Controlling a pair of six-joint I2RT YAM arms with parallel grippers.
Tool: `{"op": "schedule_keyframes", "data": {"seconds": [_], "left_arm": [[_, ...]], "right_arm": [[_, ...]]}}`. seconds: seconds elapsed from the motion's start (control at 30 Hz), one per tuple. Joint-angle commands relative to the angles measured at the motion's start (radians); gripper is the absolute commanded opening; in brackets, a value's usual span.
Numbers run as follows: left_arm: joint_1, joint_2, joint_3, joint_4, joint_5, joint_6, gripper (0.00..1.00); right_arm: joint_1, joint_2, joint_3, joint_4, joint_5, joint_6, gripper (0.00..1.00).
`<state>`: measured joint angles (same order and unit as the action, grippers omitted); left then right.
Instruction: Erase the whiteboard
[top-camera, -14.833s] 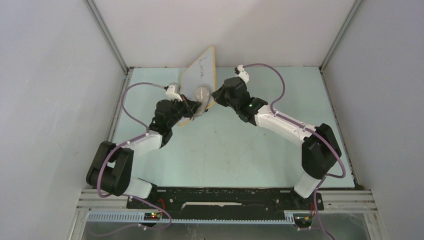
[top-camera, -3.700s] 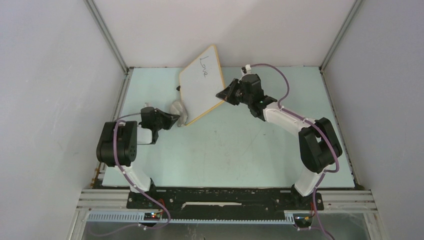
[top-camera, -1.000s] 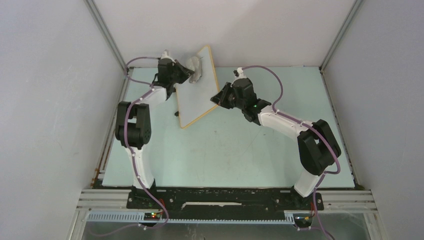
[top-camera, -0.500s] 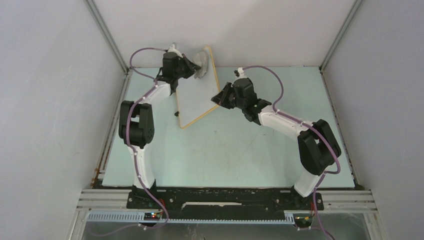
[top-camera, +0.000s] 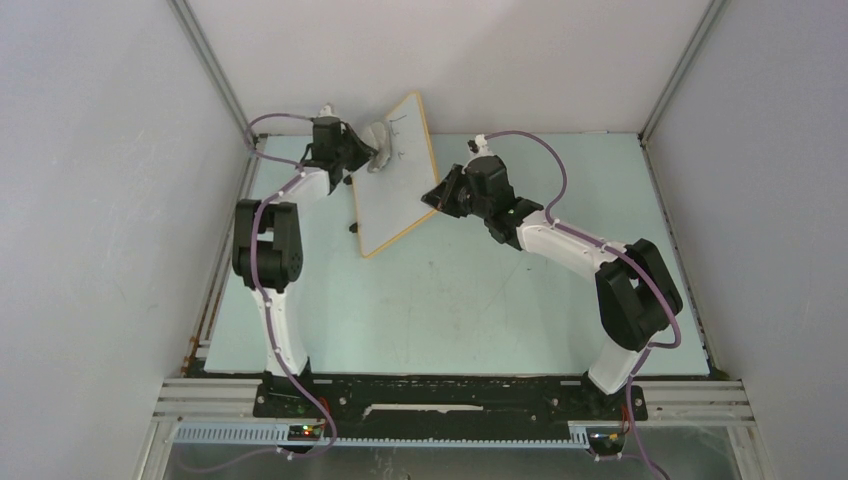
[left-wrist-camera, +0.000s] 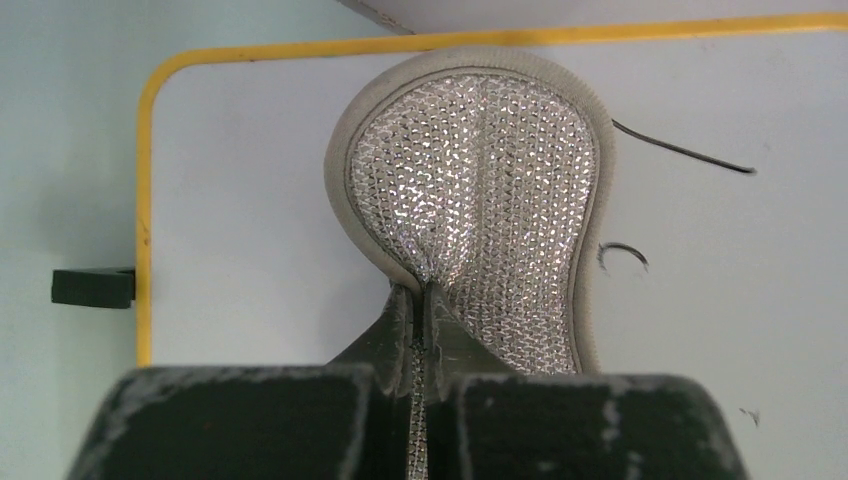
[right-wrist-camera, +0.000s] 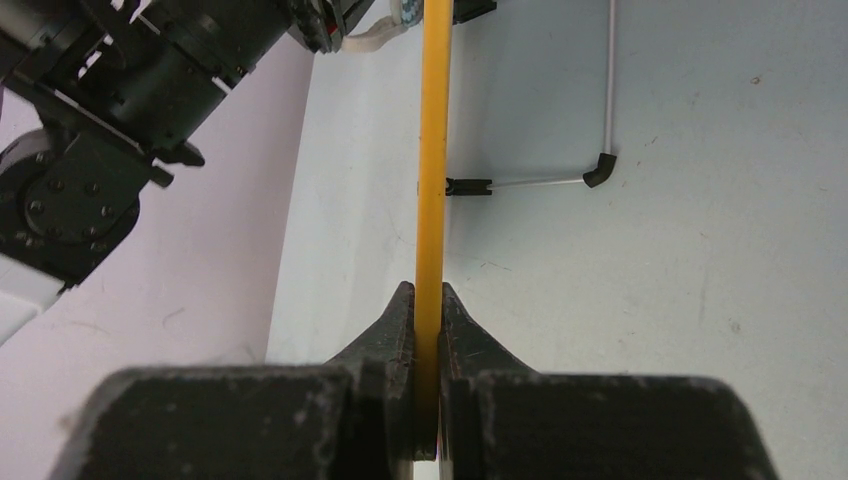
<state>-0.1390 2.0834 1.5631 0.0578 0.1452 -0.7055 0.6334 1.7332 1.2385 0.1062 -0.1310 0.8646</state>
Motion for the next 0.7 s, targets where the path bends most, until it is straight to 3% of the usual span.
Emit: {"op": "schedule_keyframes", "data": {"seconds": [0.0, 0.13, 0.33, 0.67], "left_arm": [[-0.117, -0.139, -0.121, 0.056, 0.038, 0.037, 0.00], [-0.199, -0.244, -0.167, 0.043, -0.035, 0.140, 0.00], [-0.218, -0.231, -0.178, 0.071, -0.008, 0.110, 0.00], [-0.064, -0.081, -0.171, 0.016, -0.001, -0.037, 0.00]], "right_arm": [[0.010, -0.038, 0.015, 0.076, -0.058, -0.059, 0.00], [0.006, -0.036, 0.015, 0.087, -0.065, -0.055, 0.00], [0.005, -0.039, 0.015, 0.087, -0.067, -0.055, 0.00], [0.013, -0.043, 0.016, 0.085, -0.067, -0.052, 0.00]]}}
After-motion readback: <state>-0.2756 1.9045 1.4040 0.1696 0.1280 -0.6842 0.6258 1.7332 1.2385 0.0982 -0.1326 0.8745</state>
